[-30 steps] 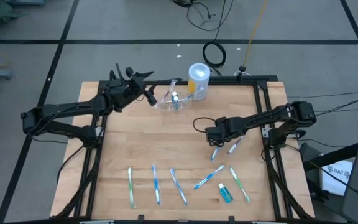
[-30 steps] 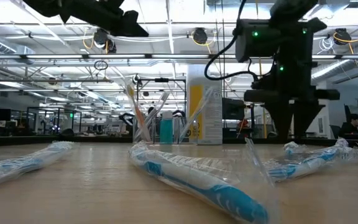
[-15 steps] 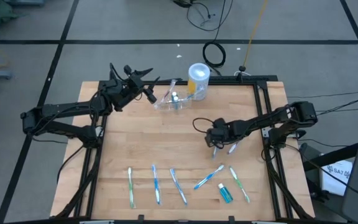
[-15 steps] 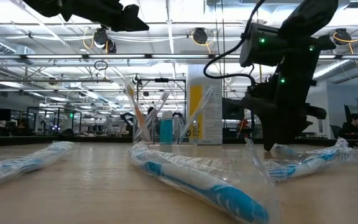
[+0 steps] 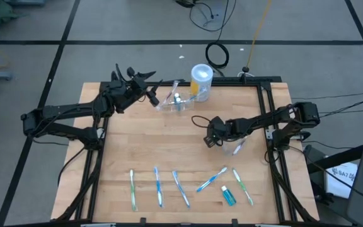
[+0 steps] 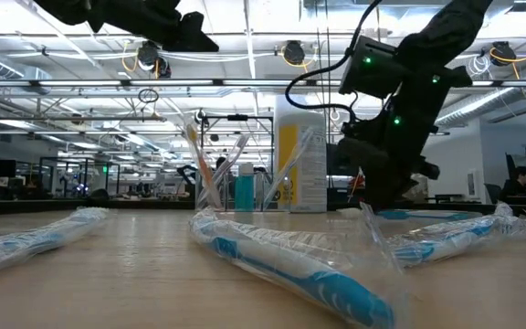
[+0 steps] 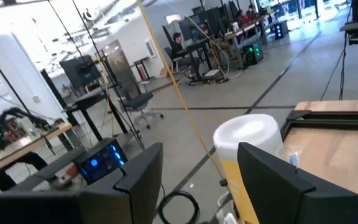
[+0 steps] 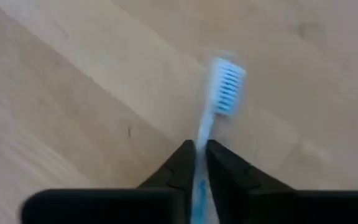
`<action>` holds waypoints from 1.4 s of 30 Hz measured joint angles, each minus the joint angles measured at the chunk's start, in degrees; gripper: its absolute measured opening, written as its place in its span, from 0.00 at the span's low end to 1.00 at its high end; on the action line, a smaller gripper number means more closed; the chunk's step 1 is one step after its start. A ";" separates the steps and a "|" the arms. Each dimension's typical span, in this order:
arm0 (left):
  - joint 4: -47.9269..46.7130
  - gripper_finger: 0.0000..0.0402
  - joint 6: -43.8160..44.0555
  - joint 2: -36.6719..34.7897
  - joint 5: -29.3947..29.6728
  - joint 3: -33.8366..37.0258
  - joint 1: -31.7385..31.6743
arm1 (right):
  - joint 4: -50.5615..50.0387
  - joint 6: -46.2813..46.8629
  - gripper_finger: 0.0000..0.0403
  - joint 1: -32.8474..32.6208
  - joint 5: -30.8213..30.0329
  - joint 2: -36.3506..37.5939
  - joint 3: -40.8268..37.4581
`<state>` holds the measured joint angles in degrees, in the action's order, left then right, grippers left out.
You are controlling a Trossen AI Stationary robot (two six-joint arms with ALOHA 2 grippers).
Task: Pick & Place toothbrushing station
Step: Put the blue toothbrush into the right section of the transparent organizer
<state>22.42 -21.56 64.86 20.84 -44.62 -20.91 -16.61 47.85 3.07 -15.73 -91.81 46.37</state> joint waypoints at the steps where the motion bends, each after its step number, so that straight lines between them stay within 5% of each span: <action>1: -0.50 0.53 0.31 0.00 0.00 0.00 0.00 | 0.67 -0.93 0.03 0.45 0.30 0.00 0.01; 11: -8.57 0.53 5.50 0.00 0.01 0.00 0.33 | 22.99 -16.99 0.02 4.68 9.01 2.36 0.00; 24: -18.65 0.53 9.82 0.00 0.02 0.00 6.66 | 76.95 -49.53 0.02 11.65 8.11 3.39 0.06; 33: -18.36 0.53 10.58 0.00 0.09 0.00 9.36 | 85.69 -50.51 0.02 13.78 8.29 1.78 0.08; 42: -18.32 0.53 10.71 0.00 0.20 0.00 9.38 | 96.69 -55.01 0.02 13.70 5.15 -10.94 3.40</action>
<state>4.10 -10.86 64.86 21.04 -44.62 -11.53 80.08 -7.16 16.78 -10.59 -102.75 49.78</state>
